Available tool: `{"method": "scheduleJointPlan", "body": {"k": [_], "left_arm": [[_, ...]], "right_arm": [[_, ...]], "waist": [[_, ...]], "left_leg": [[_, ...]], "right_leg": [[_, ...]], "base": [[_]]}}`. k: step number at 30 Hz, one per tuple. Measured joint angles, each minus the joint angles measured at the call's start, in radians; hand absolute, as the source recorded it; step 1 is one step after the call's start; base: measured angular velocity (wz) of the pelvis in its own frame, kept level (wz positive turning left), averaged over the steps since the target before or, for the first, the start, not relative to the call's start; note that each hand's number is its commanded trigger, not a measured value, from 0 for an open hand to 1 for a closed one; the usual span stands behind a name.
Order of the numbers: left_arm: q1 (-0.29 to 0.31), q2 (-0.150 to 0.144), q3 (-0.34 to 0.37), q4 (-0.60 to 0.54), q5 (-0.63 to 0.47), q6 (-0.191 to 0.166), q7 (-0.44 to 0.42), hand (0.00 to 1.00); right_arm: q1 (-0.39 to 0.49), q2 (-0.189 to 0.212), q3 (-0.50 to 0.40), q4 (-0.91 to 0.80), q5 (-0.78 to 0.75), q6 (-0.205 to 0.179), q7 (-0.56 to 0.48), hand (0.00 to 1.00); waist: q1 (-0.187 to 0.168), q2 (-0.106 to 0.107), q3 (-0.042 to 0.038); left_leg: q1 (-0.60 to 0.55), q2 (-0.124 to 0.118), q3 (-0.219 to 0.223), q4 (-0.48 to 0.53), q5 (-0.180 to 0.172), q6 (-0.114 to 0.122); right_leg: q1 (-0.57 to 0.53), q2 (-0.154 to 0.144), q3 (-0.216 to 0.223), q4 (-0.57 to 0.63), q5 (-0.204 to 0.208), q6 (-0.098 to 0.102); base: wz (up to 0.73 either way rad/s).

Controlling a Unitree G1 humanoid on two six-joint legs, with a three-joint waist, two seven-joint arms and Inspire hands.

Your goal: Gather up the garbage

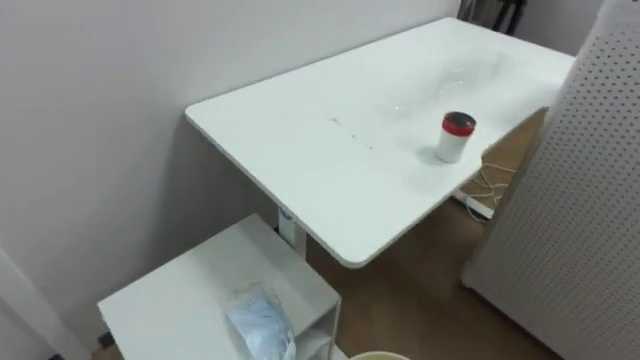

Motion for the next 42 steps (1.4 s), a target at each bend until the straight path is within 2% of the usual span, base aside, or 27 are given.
{"method": "scheduleJointPlan", "body": {"k": [1, 3, 5, 7, 10, 12, 15, 16, 17, 18, 19, 20, 21, 22, 25, 26, 27, 29, 30, 32, 34, 36, 40, 41, 42], "left_arm": [[0.002, -0.001, -0.010, -0.019, 0.016, -0.005, 0.001, 0.00], [0.010, -0.001, -0.012, -0.065, 0.065, -0.007, 0.006, 0.00], [0.012, 0.000, -0.013, -0.103, 0.099, -0.010, 0.028, 0.00], [0.002, 0.003, -0.015, -0.136, 0.129, -0.060, 0.067, 0.00], [-0.039, 0.001, -0.016, -0.157, 0.201, -0.094, 0.104, 0.00], [-0.065, 0.001, -0.015, -0.171, 0.240, -0.103, 0.127, 0.00], [-0.097, 0.003, -0.020, -0.191, 0.257, -0.125, 0.172, 0.00], [-0.112, 0.006, -0.027, -0.195, 0.264, -0.128, 0.195, 0.00], [-0.123, 0.009, -0.037, -0.195, 0.265, -0.131, 0.204, 0.00], [-0.160, 0.008, -0.068, -0.197, 0.265, -0.143, 0.215, 0.00], [-0.205, 0.012, -0.104, -0.211, 0.271, -0.168, 0.224, 0.00], [-0.213, 0.015, -0.120, -0.216, 0.277, -0.177, 0.235, 0.00], [-0.221, 0.026, -0.138, -0.218, 0.278, -0.180, 0.260, 0.00], [-0.223, 0.037, -0.150, -0.214, 0.282, -0.182, 0.277, 0.00], [-0.241, 0.045, -0.154, -0.181, 0.283, -0.196, 0.312, 0.00], [-0.246, 0.045, -0.154, -0.175, 0.284, -0.197, 0.319, 0.00], [-0.260, 0.042, -0.155, -0.153, 0.285, -0.202, 0.324, 0.00], [-0.287, 0.041, -0.158, -0.109, 0.293, -0.204, 0.330, 0.00], [-0.308, 0.041, -0.176, -0.081, 0.293, -0.204, 0.337, 0.00], [-0.345, 0.041, -0.211, -0.058, 0.294, -0.206, 0.342, 0.00], [-0.392, 0.041, -0.224, -0.030, 0.305, -0.224, 0.350, 0.00], [-0.409, 0.041, -0.224, -0.018, 0.306, -0.235, 0.353, 0.00], [-0.437, 0.040, -0.275, -0.004, 0.304, -0.243, 0.363, 0.00], [-0.441, 0.039, -0.279, 0.000, 0.304, -0.243, 0.363, 0.00], [-0.454, 0.038, -0.292, 0.012, 0.304, -0.244, 0.363, 0.00]], "right_arm": [[0.002, 0.001, 0.002, 0.001, -0.001, -0.009, 0.007, 1.00], [0.003, 0.000, 0.021, 0.001, -0.001, -0.016, 0.014, 1.00], [0.002, 0.001, 0.033, 0.011, -0.002, -0.023, 0.014, 1.00], [0.002, 0.000, 0.033, 0.034, -0.007, -0.032, 0.023, 1.00], [-0.005, 0.000, 0.040, 0.037, -0.017, -0.052, 0.026, 1.00], [-0.023, 0.000, 0.043, 0.047, -0.025, -0.054, 0.027, 1.00], [-0.044, -0.001, 0.070, 0.058, -0.012, -0.057, 0.028, 1.00], [-0.057, 0.000, 0.074, 0.061, -0.014, -0.058, 0.028, 1.00], [-0.063, 0.001, 0.077, 0.065, -0.014, -0.061, 0.027, 1.00], [-0.067, -0.002, 0.068, 0.086, -0.013, -0.078, 0.024, 1.00], [-0.068, 0.003, 0.036, 0.114, -0.012, -0.088, 0.020, 1.00], [-0.082, 0.005, 0.030, 0.131, -0.011, -0.083, 0.018, 1.00], [-0.113, 0.006, 0.036, 0.153, -0.010, -0.075, 0.021, 1.00], [-0.126, 0.006, 0.040, 0.154, -0.016, -0.075, 0.022, 1.00], [-0.142, -0.001, 0.086, 0.152, -0.029, -0.075, 0.021, 1.00], [-0.143, -0.001, 0.093, 0.152, -0.030, -0.074, 0.019, 1.00], [-0.146, -0.001, 0.099, 0.152, -0.029, -0.073, 0.017, 1.00], [-0.162, -0.007, 0.103, 0.153, -0.023, -0.068, 0.012, 1.00], [-0.176, -0.014, 0.110, 0.152, -0.003, -0.070, 0.015, 1.00], [-0.187, -0.020, 0.119, 0.151, 0.012, -0.079, 0.018, 1.00], [-0.207, -0.025, 0.129, 0.151, 0.018, -0.092, 0.018, 1.00], [-0.219, -0.026, 0.134, 0.151, 0.021, -0.099, 0.017, 1.00], [-0.250, -0.025, 0.153, 0.151, 0.045, -0.098, -0.002, 1.00], [-0.255, -0.025, 0.157, 0.151, 0.045, -0.099, -0.004, 1.00], [-0.263, -0.025, 0.159, 0.151, 0.045, -0.100, -0.006, 1.00]], "waist": [[-0.002, 0.008, -0.0053], [0.002, 0.012, -0.0018], [-0.004, 0.013, 0.0003], [-0.009, 0.016, 0.0037], [-0.009, 0.013, 0.0085], [-0.011, 0.012, 0.0148], [-0.038, 0.009, 0.0145], [-0.053, 0.004, 0.0180], [-0.060, -0.003, 0.0258], [-0.069, -0.007, 0.0301], [-0.070, 0.006, 0.0244], [-0.057, 0.000, 0.0219], [-0.050, 0.003, 0.0235], [-0.052, 0.010, 0.0252], [-0.062, 0.015, 0.0278], [-0.068, 0.020, 0.0307], [-0.084, 0.032, 0.0381], [-0.100, 0.042, 0.0430], [-0.117, 0.052, 0.0480], [-0.121, 0.056, 0.0505], [-0.126, 0.061, 0.0543], [-0.138, 0.062, 0.0559], [-0.167, 0.060, 0.0595], [-0.171, 0.058, 0.0624], [-0.172, 0.050, 0.0691]], "left_leg": [[0.009, 0.013, -0.004, -0.006, 0.000, -0.005], [0.022, 0.024, -0.007, -0.018, 0.007, -0.016], [0.046, 0.030, -0.010, -0.027, 0.008, -0.019], [0.085, 0.037, -0.015, -0.069, 0.010, -0.022], [0.096, 0.039, -0.015, -0.094, 0.015, -0.030], [0.084, 0.038, -0.017, -0.092, 0.015, -0.030], [0.047, 0.032, -0.012, -0.075, 0.015, -0.031], [-0.016, 0.028, 0.000, 0.027, 0.007, -0.048], [-0.074, 0.024, 0.007, 0.099, -0.011, -0.070], [-0.165, 0.022, -0.012, 0.060, -0.006, -0.078], [-0.260, 0.055, 0.000, 0.026, 0.101, -0.036], [-0.272, 0.051, 0.027, 0.044, 0.104, -0.040], [-0.279, 0.054, 0.068, 0.044, 0.105, -0.039], [-0.275, 0.053, 0.069, 0.043, 0.104, -0.037], [-0.273, 0.048, 0.067, 0.039, 0.103, -0.036], [-0.273, 0.049, 0.063, 0.036, 0.102, -0.036], [-0.275, 0.052, 0.049, 0.031, 0.102, -0.035], [-0.289, 0.057, 0.045, 0.026, 0.101, -0.034], [-0.308, 0.064, 0.047, 0.038, 0.102, -0.035], [-0.337, 0.076, 0.059, 0.056, 0.102, -0.037], [-0.377, 0.087, 0.079, 0.073, 0.104, -0.039], [-0.392, 0.093, 0.093, 0.081, 0.106, -0.041], [-0.425, 0.103, 0.113, 0.089, 0.107, -0.043], [-0.428, 0.104, 0.116, 0.089, 0.108, -0.044], [-0.431, 0.104, 0.123, 0.090, 0.108, -0.044]], "right_leg": [[0.027, 0.018, -0.007, -0.048, 0.011, -0.004], [0.065, 0.039, -0.002, -0.112, 0.028, -0.010], [0.110, 0.053, 0.016, -0.162, 0.033, -0.008], [0.141, 0.067, 0.014, -0.184, 0.033, -0.008], [0.129, 0.079, 0.016, -0.183, 0.032, -0.008], [0.120, 0.076, 0.026, -0.186, 0.033, -0.008], [0.099, 0.073, 0.043, -0.201, 0.033, -0.009], [0.097, 0.053, 0.076, -0.209, 0.037, -0.010], [0.100, 0.037, 0.136, -0.219, 0.041, -0.004], [0.087, 0.025, 0.218, -0.226, 0.044, 0.004], [0.038, 0.019, 0.231, -0.194, 0.017, 0.039], [0.016, 0.011, 0.228, -0.174, 0.001, 0.053], [-0.008, 0.003, 0.187, -0.155, -0.002, 0.059], [-0.009, 0.005, 0.154, -0.162, 0.007, 0.050], [-0.009, 0.006, 0.134, -0.181, 0.016, 0.051], [-0.012, 0.007, 0.127, -0.179, 0.017, 0.052], [-0.021, 0.013, 0.119, -0.168, 0.017, 0.052], [-0.064, 0.017, 0.107, -0.128, 0.014, 0.045], [-0.090, 0.016, 0.085, -0.100, 0.012, 0.039], [-0.136, 0.016, 0.083, -0.063, 0.007, 0.031], [-0.195, 0.016, 0.084, -0.019, 0.006, 0.022], [-0.224, 0.016, 0.088, 0.001, 0.005, 0.016], [-0.277, 0.014, 0.085, 0.019, 0.005, 0.008], [-0.282, 0.013, 0.085, 0.024, 0.006, 0.007], [-0.295, 0.010, 0.084, 0.035, 0.003, 0.003]], "base": [[0.24], [-0.01], [-0.05], [-0.05], [-0.13], [-0.09], [0.07], [0.25], [0.57], [0.83], [0.65], [0.17], [-0.29], [-0.32], [-0.33], [-0.11], [-0.12], [-0.18], [-0.20], [-0.21], [-0.28], [-0.27], [-0.16], [-0.14], [-0.11]]}}
